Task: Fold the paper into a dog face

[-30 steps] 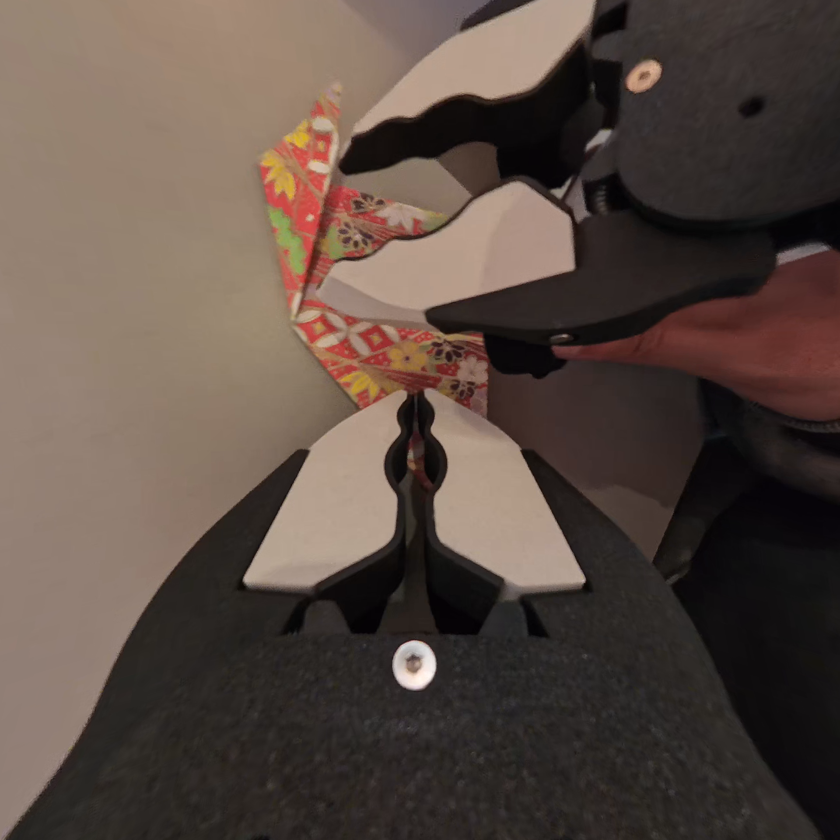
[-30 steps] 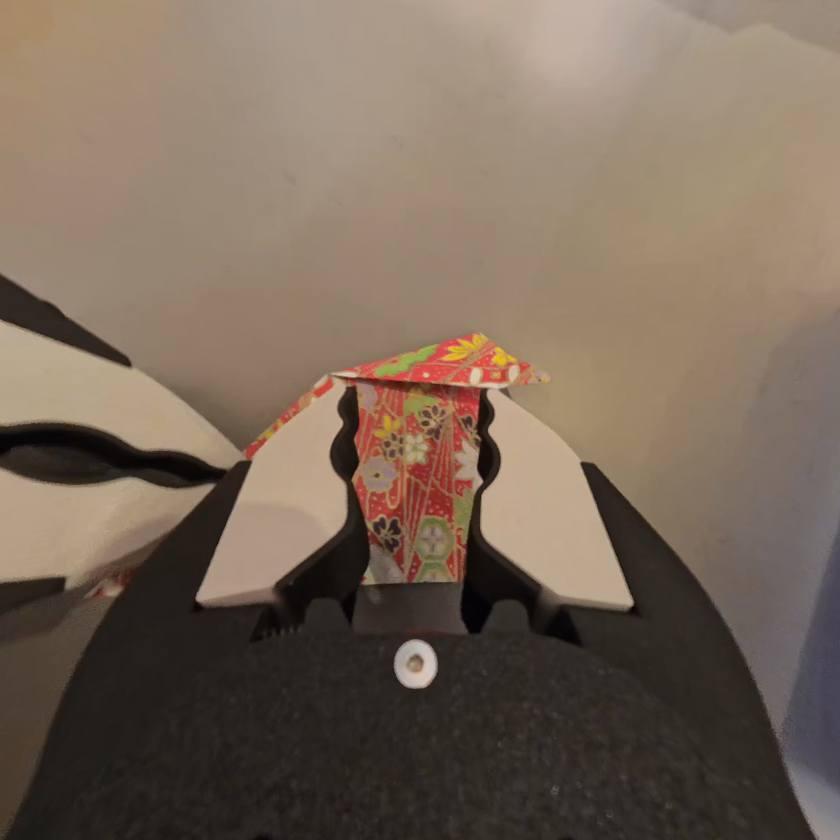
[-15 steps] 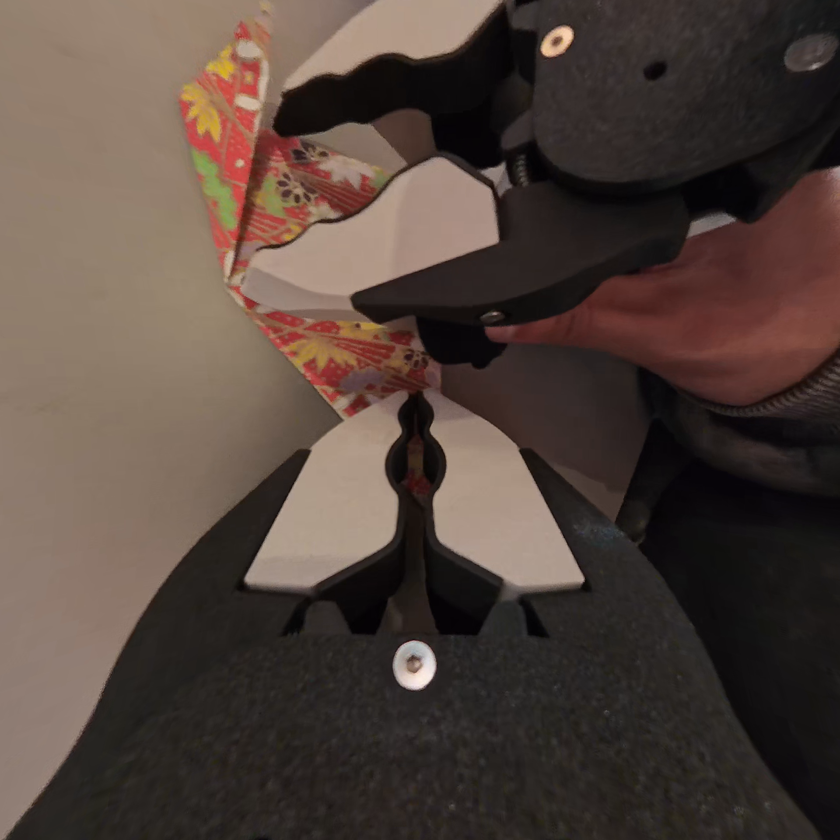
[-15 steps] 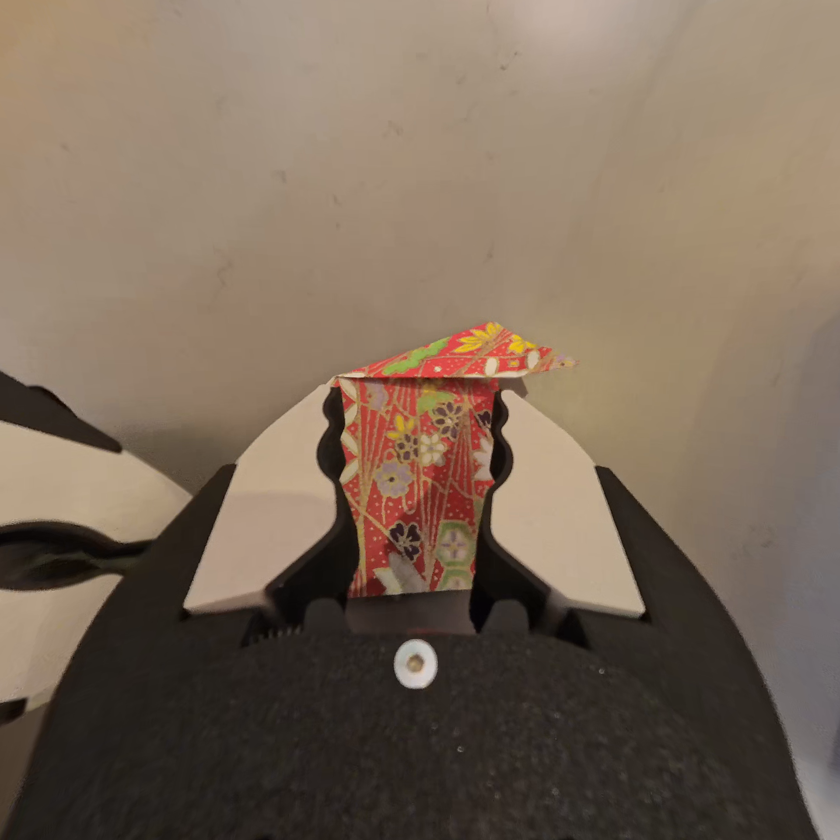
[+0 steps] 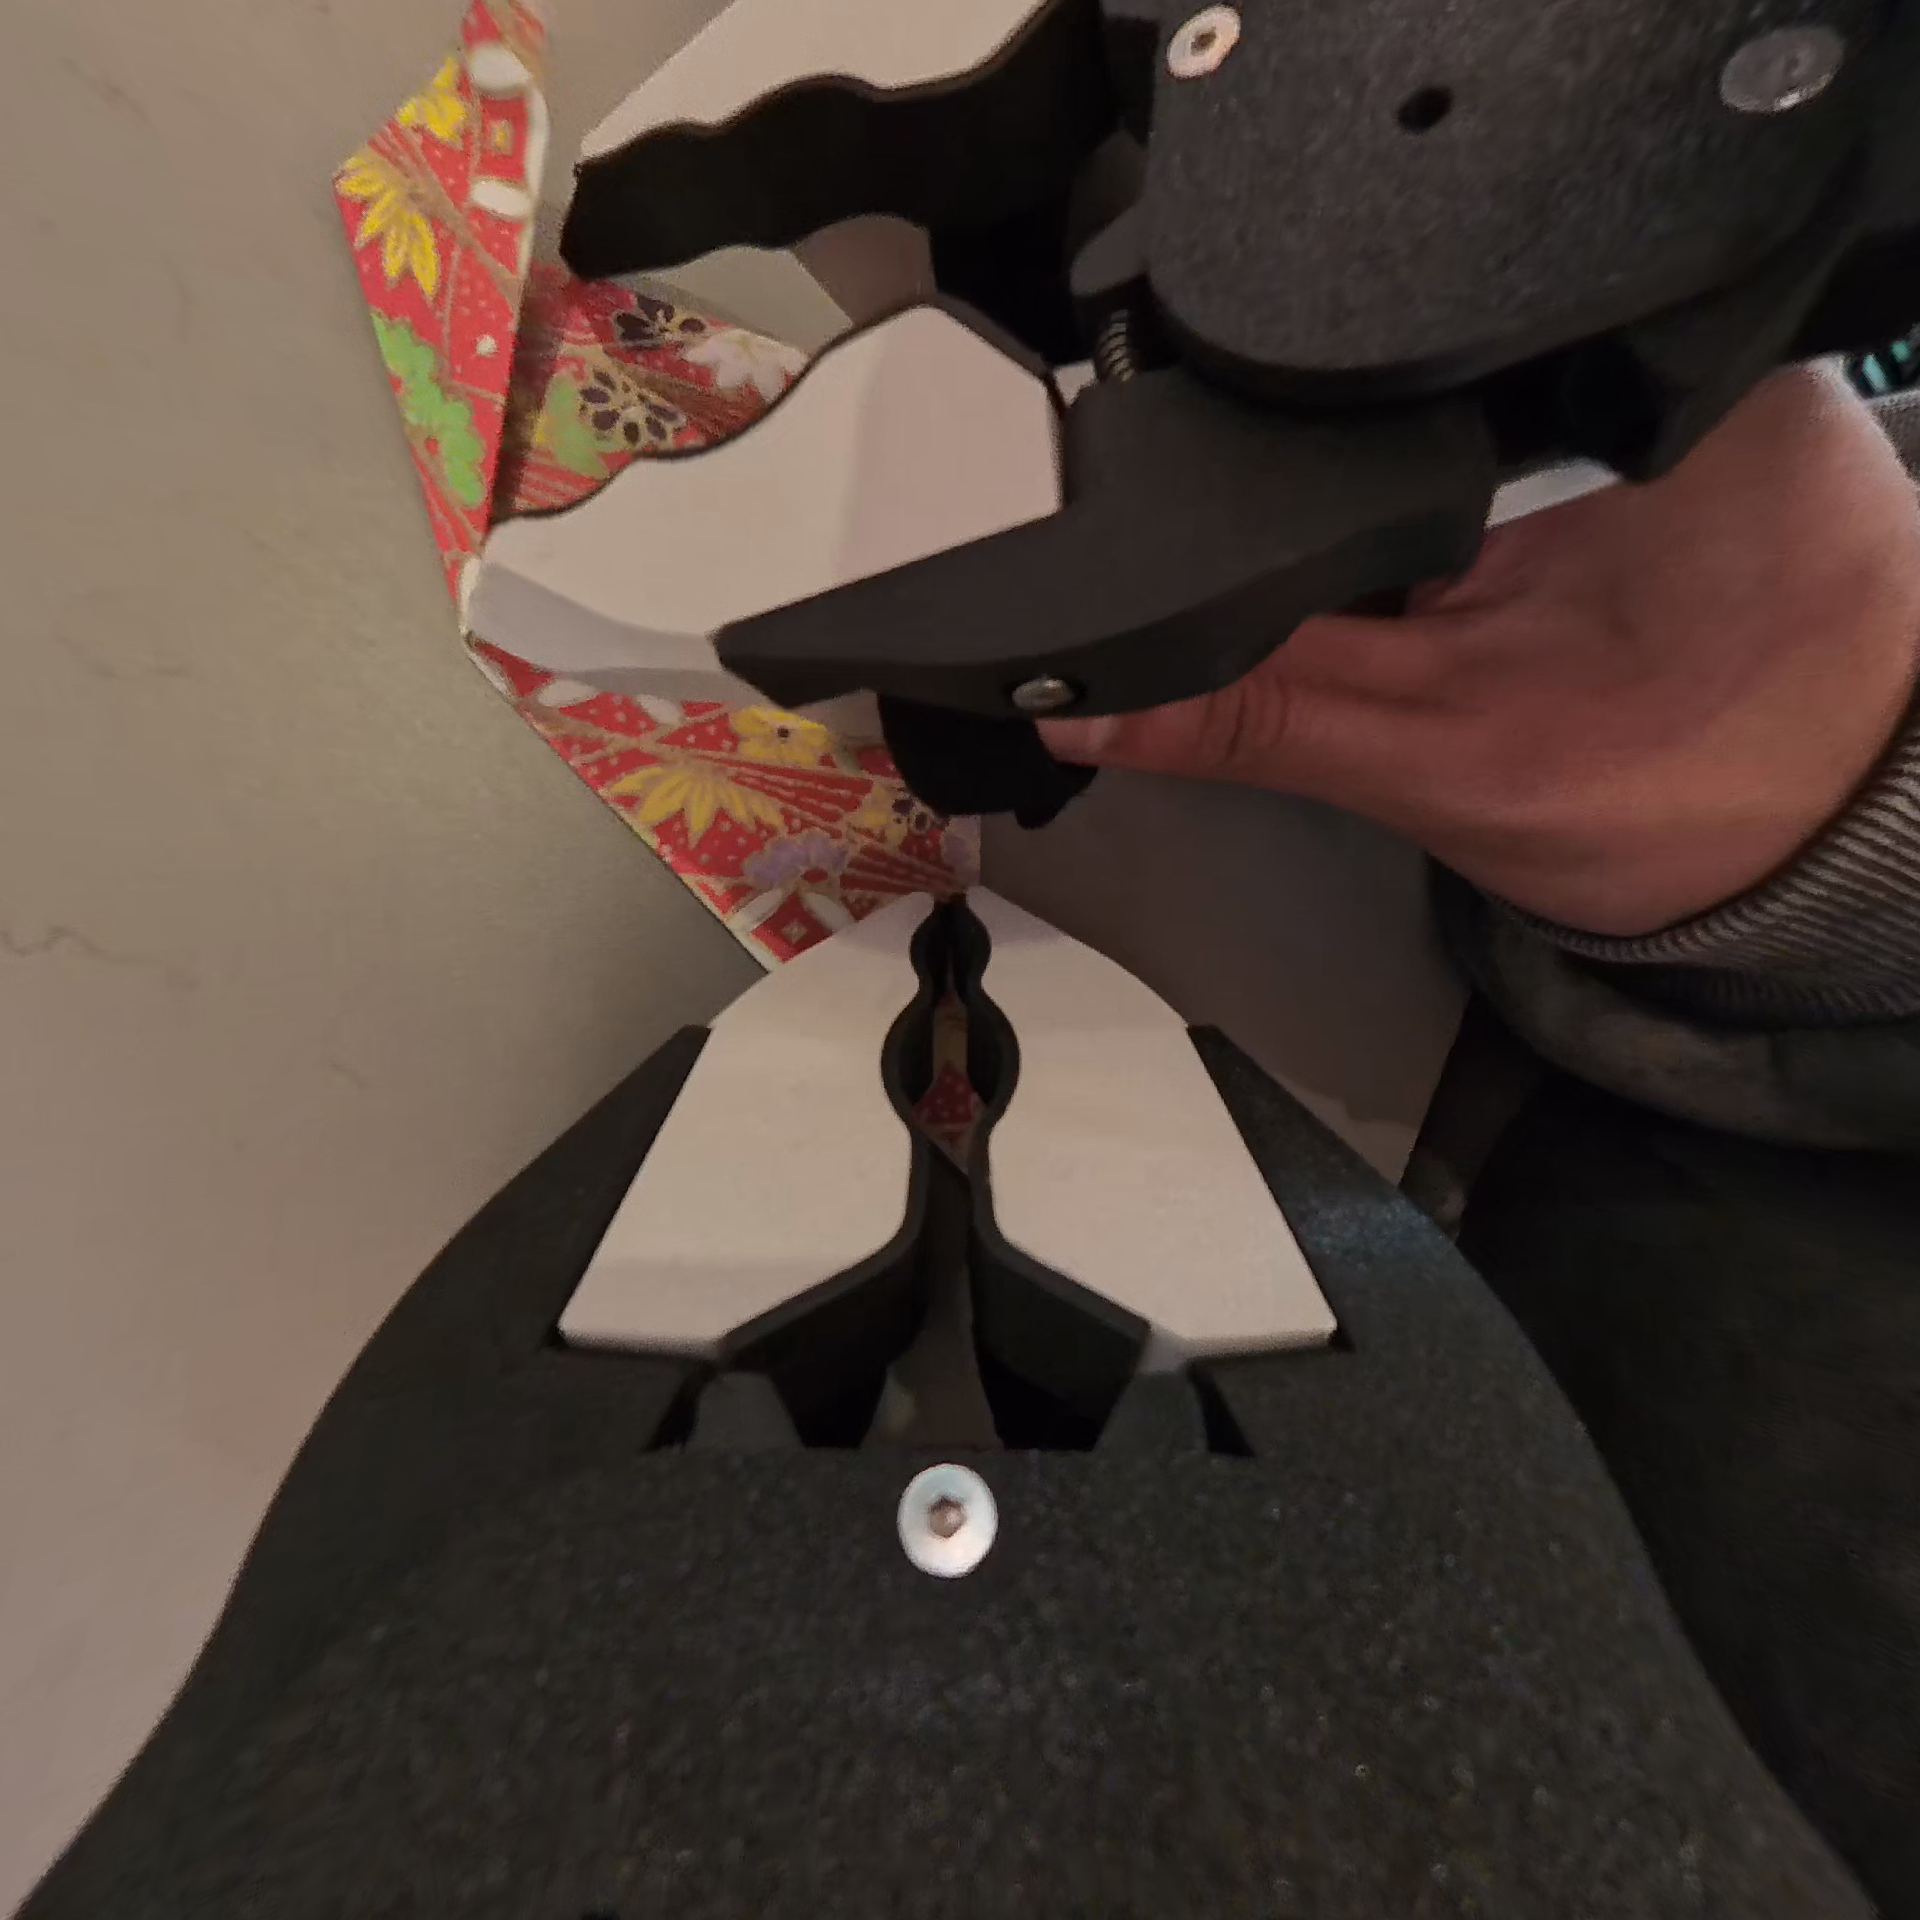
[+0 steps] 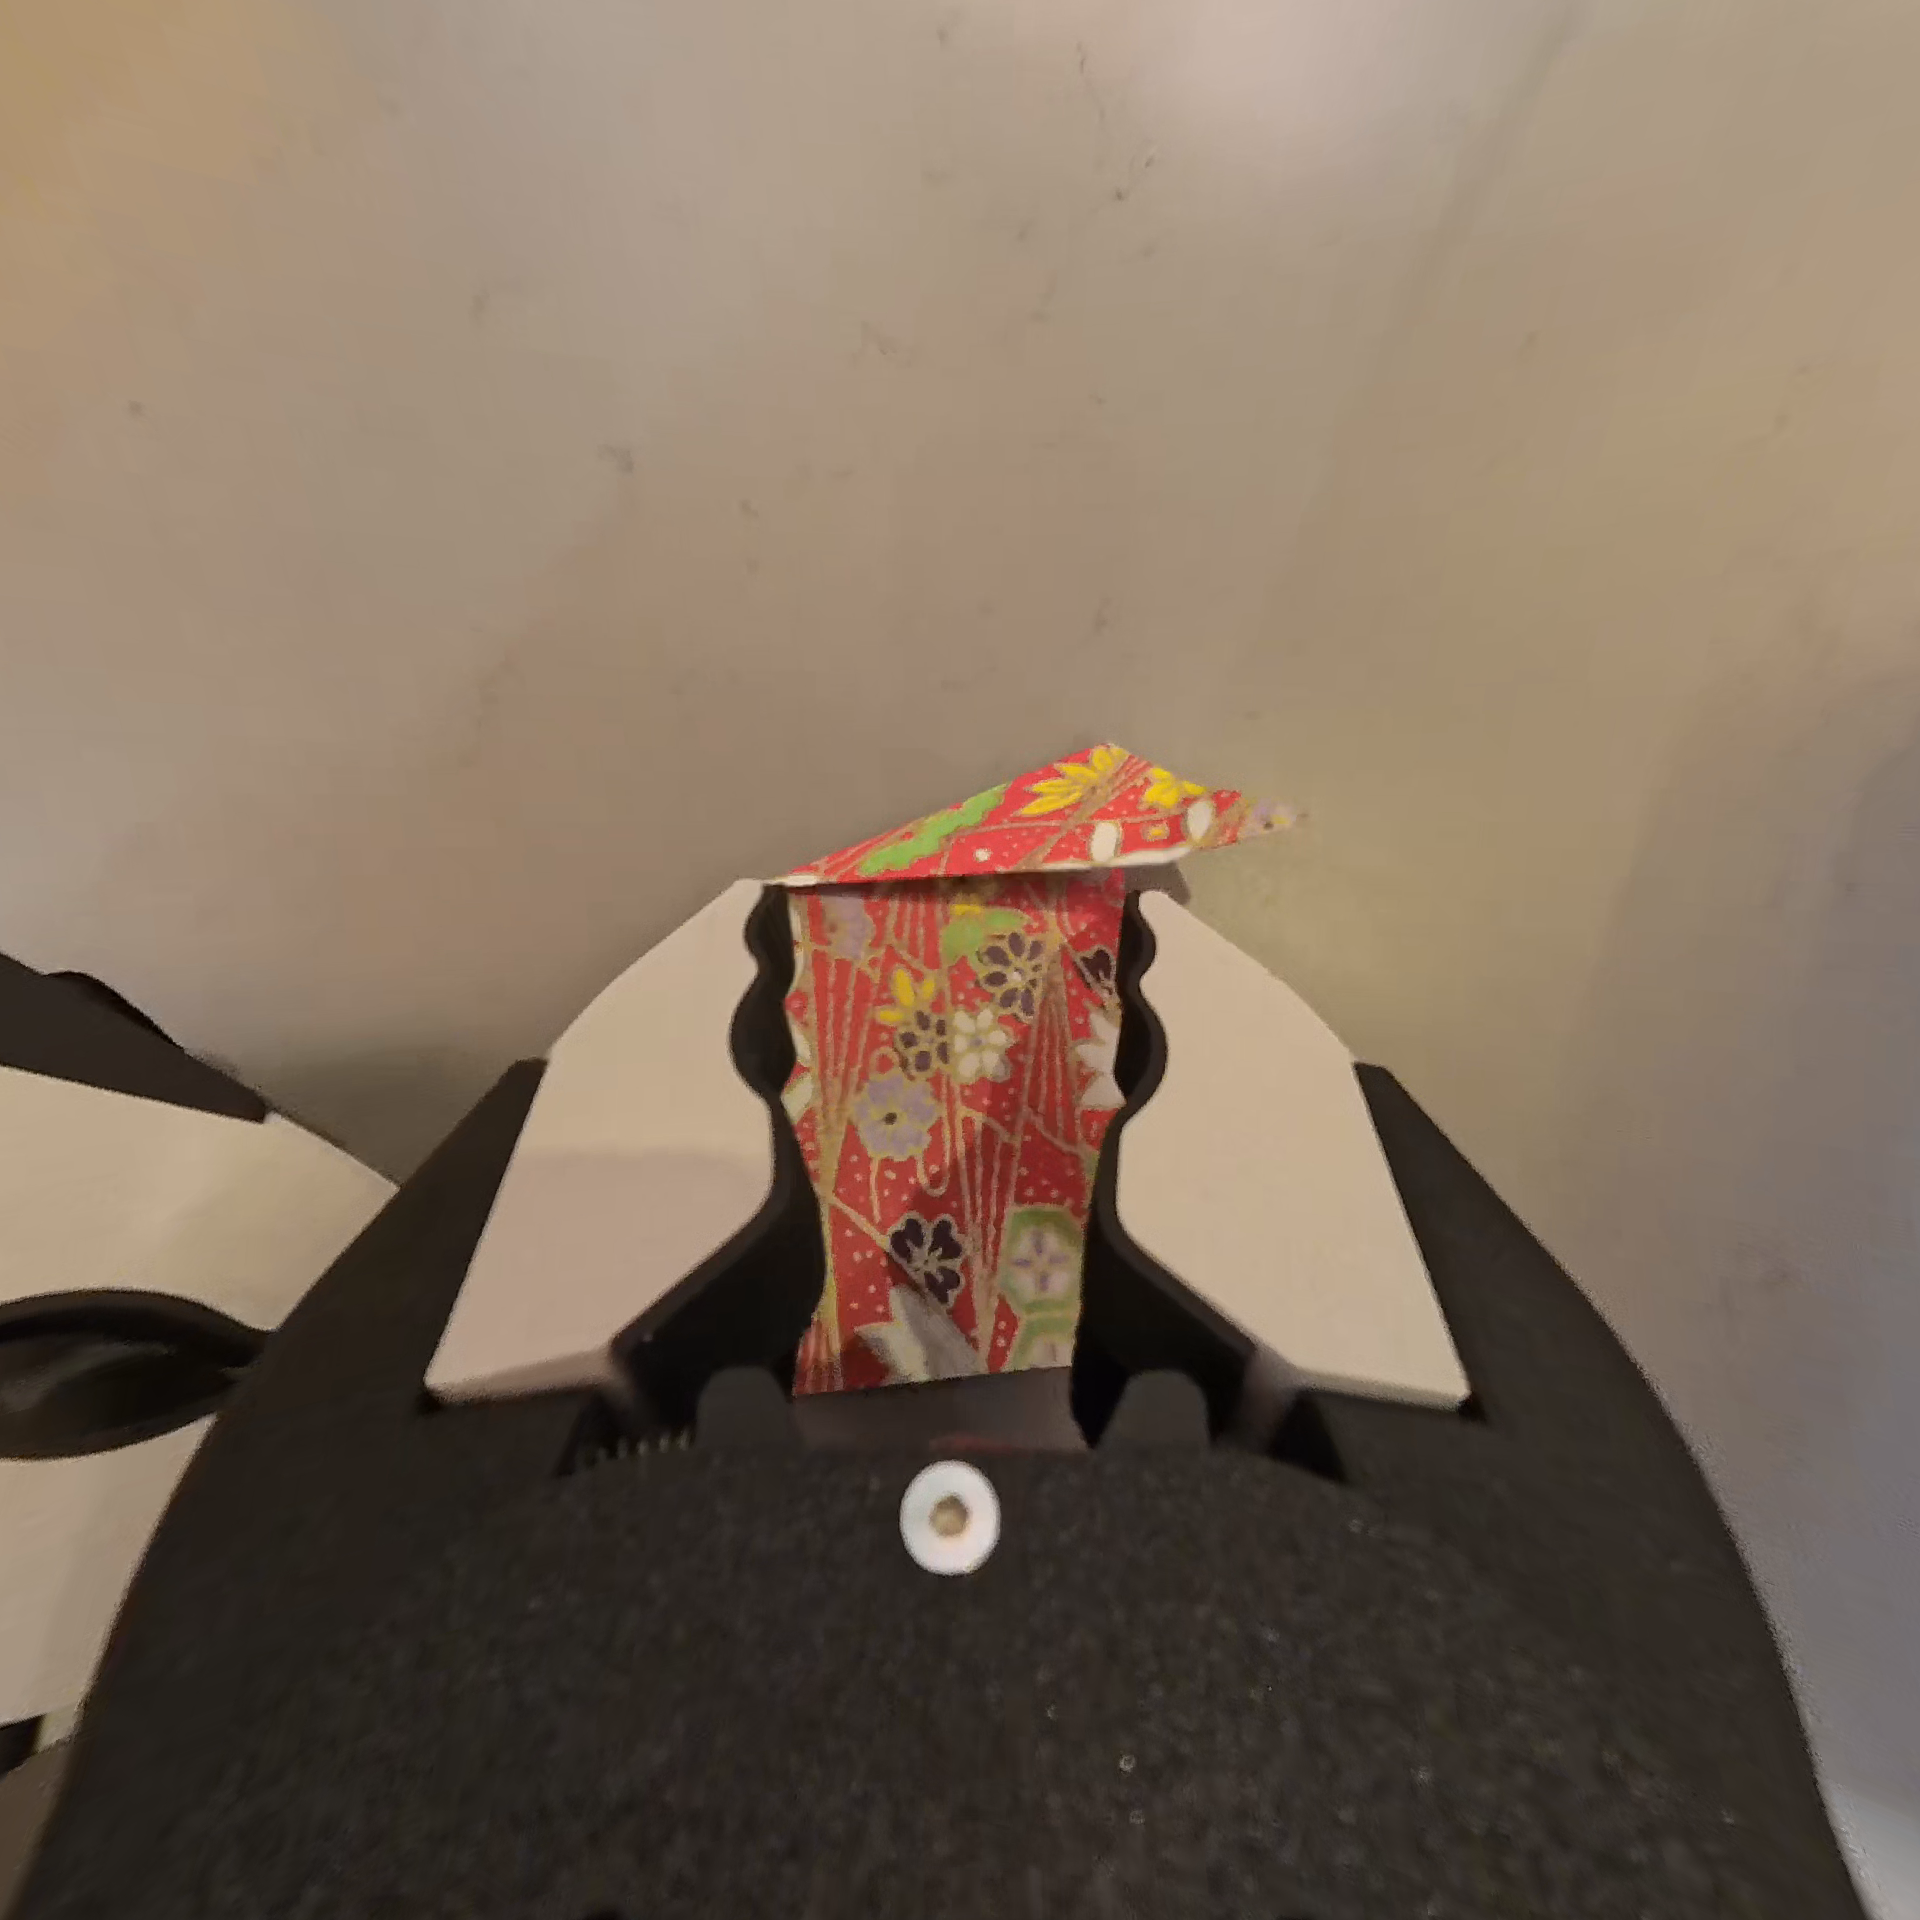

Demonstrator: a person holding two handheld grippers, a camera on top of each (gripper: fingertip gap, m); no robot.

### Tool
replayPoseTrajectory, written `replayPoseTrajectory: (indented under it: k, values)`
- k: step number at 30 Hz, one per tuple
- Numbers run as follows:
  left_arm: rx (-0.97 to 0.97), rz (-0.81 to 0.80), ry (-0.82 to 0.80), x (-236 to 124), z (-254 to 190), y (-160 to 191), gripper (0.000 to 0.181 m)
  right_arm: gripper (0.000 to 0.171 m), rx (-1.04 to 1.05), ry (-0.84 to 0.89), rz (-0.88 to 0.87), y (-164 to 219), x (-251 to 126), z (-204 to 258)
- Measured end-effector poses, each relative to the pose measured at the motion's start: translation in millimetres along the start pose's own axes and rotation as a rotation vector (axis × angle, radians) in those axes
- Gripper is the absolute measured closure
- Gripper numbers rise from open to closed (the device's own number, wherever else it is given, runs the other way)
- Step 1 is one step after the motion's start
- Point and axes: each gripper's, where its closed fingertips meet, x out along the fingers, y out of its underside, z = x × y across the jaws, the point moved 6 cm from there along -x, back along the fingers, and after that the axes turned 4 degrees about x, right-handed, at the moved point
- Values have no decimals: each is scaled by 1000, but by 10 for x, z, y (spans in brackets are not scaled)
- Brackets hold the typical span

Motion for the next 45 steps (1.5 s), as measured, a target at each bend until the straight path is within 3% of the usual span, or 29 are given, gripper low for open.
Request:
replayPoseTrajectory:
  k: [11,16,20,34,38,45]
  values:
    - [63,23,-20,-152,-47,107,178,115,-2,-13,0,6,-2,-23]
    - [17,-31,-132,-242,-13,169,158,111,-8,-16,3,8,0,-14]
    - [63,-37,-217,-312,-35,224,158,110,-9,-15,3,11,-2,-16]
    - [169,30,-290,-228,-137,304,161,110,-12,-17,1,14,-2,-18]
    - [207,40,-313,-255,-87,316,169,108,-14,-18,5,14,-2,-14]
    - [329,77,-320,-366,118,322,166,104,-75,-74,10,54,-138,16]
